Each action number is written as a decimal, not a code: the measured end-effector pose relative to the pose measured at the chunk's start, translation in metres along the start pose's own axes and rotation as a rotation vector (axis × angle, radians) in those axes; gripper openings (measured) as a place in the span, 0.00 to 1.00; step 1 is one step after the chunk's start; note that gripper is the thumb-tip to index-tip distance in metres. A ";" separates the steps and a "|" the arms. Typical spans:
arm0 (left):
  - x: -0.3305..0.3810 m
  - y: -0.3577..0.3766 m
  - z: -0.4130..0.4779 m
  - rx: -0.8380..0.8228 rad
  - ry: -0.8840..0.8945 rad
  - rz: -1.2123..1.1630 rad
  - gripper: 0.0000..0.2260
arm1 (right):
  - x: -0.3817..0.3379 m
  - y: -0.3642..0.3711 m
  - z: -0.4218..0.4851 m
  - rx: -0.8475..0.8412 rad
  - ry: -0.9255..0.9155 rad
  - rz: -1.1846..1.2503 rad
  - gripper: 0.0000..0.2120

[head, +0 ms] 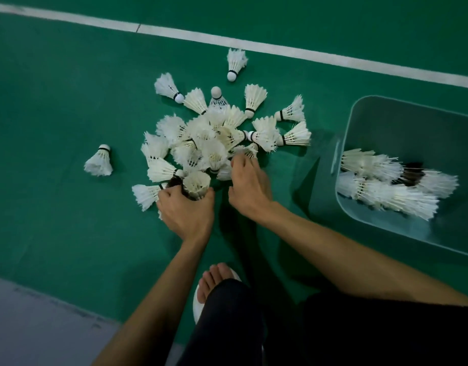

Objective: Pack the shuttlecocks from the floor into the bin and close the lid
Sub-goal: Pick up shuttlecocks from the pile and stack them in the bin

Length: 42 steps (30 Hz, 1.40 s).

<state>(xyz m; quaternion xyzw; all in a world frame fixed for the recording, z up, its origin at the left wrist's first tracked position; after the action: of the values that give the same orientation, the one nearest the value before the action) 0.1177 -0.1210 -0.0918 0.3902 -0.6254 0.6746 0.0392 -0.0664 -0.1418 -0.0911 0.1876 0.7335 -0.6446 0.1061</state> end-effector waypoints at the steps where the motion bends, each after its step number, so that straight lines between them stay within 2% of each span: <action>1: 0.002 -0.008 -0.004 0.032 0.021 -0.026 0.24 | -0.001 0.004 0.004 -0.014 0.000 -0.012 0.31; 4: 0.019 -0.024 -0.015 0.073 0.144 0.020 0.24 | 0.001 0.008 0.013 -0.004 0.039 -0.058 0.31; 8: 0.037 -0.010 -0.007 -0.150 0.144 0.138 0.23 | 0.017 0.006 0.009 -0.067 0.195 -0.038 0.27; 12: 0.060 -0.003 -0.012 -0.238 0.228 0.020 0.17 | 0.032 -0.007 -0.012 -0.184 0.255 -0.029 0.33; 14: 0.069 -0.003 -0.018 -0.266 0.233 -0.106 0.14 | 0.034 -0.028 -0.017 -0.175 0.227 -0.032 0.26; 16: 0.083 -0.008 -0.025 -0.251 0.265 -0.221 0.13 | 0.032 -0.059 -0.017 -0.082 0.193 -0.006 0.17; 17: 0.091 -0.012 -0.029 -0.236 0.285 -0.267 0.13 | 0.031 -0.078 -0.017 -0.024 0.172 0.021 0.15; 22: 0.144 -0.021 -0.054 -0.296 0.402 -0.406 0.10 | 0.029 -0.169 -0.028 0.207 0.151 0.205 0.17; 28: 0.221 -0.039 -0.092 -0.396 0.590 -0.516 0.16 | 0.068 -0.241 -0.063 0.308 0.184 0.326 0.07; 33: 0.288 -0.011 -0.161 -0.584 0.739 -0.560 0.10 | 0.161 -0.288 -0.125 0.462 0.351 0.140 0.06; 35: 0.305 0.016 -0.196 -0.678 0.783 -0.483 0.11 | 0.206 -0.296 -0.157 0.463 0.490 -0.012 0.07; 37: 0.313 0.053 -0.231 -0.829 0.840 -0.278 0.15 | 0.248 -0.298 -0.181 0.404 0.608 -0.145 0.08; 40: 0.302 0.107 -0.265 -0.961 0.931 0.109 0.17 | 0.292 -0.281 -0.197 0.210 0.740 -0.223 0.11; 42: 0.290 0.131 -0.269 -1.003 0.912 0.227 0.18 | 0.304 -0.262 -0.196 0.077 0.762 -0.294 0.14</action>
<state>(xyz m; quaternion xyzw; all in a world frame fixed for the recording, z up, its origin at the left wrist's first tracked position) -0.2829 -0.0401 -0.0084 -0.0659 -0.8202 0.4001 0.4035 -0.4337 0.0675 0.0541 0.3101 0.7145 -0.5643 -0.2737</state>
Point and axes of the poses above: each hand's wrist, its own z-axis towards the middle knuckle, its own y-axis out of the palm, x = y × z, the point moved 10 cm from there along z, towards the middle knuckle, and after that the axes turned 1 degree about -y, right-handed, at the moved point
